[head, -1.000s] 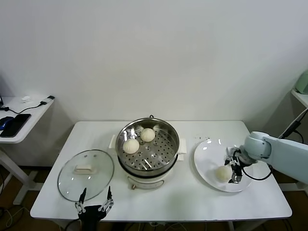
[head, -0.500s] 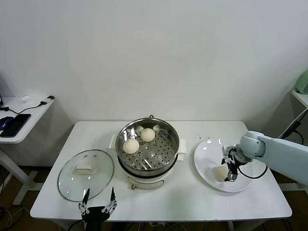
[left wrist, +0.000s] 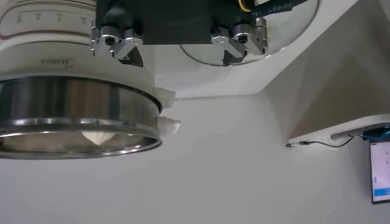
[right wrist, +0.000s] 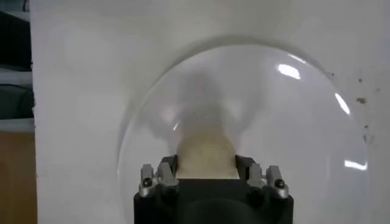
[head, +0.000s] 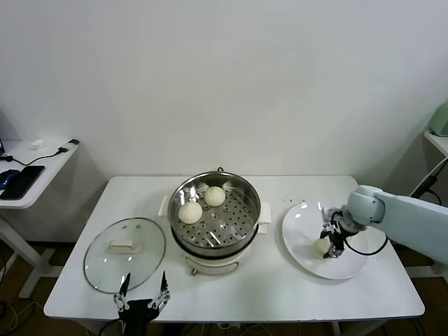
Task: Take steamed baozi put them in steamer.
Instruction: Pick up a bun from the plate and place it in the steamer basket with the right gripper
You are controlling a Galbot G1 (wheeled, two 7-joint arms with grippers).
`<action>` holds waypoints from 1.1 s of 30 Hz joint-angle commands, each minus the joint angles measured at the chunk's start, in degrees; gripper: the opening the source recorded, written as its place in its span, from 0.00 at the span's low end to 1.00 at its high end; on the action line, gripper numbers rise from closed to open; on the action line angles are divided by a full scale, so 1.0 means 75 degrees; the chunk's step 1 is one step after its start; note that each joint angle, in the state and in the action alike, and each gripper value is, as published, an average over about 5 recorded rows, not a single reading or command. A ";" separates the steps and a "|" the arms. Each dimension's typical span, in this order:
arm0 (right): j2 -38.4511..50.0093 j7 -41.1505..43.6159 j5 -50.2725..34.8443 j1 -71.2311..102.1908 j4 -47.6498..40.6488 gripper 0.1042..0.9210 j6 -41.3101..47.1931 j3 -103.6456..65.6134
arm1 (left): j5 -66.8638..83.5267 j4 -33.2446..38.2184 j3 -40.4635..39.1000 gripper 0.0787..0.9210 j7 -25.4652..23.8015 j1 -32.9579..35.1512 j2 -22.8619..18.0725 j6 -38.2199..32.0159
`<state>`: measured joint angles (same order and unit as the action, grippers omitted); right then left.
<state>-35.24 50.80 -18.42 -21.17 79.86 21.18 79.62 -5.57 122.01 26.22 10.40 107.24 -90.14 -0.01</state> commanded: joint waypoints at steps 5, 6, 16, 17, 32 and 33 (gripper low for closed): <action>-0.2176 0.0880 -0.1422 -0.5947 0.0265 0.65 -0.1828 0.2762 | 0.0195 0.0093 0.0048 0.88 -0.0043 -0.0038 0.0197 0.0030; -0.2436 0.0960 -0.1433 -0.6113 0.0184 0.65 -0.2231 0.2678 | 0.0188 0.0075 0.0024 0.88 -0.0047 -0.0051 0.0188 0.0045; -0.4168 0.0926 -0.0505 -0.5266 0.1058 0.66 -0.4863 0.1575 | 0.0104 -0.0070 -0.0106 0.88 -0.0053 -0.0130 0.0096 0.0092; -0.4258 0.0876 -0.0302 -0.5016 0.1161 0.66 -0.5040 0.1505 | 0.0108 -0.0082 -0.0100 0.88 -0.0051 -0.0133 0.0095 0.0094; -0.5441 0.0179 0.1373 -0.2342 -0.0146 0.65 -0.6642 0.1277 | 0.0137 -0.0211 -0.0016 0.88 -0.0048 -0.0224 0.0075 0.0132; -0.5509 0.0187 0.1385 -0.2243 -0.0269 0.65 -0.6660 0.1275 | 0.0142 -0.0216 -0.0016 0.88 -0.0048 -0.0225 0.0075 0.0131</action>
<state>-69.27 53.95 -13.69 -46.99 83.85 -20.15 89.98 -4.54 120.61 26.24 10.05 105.64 -89.49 0.93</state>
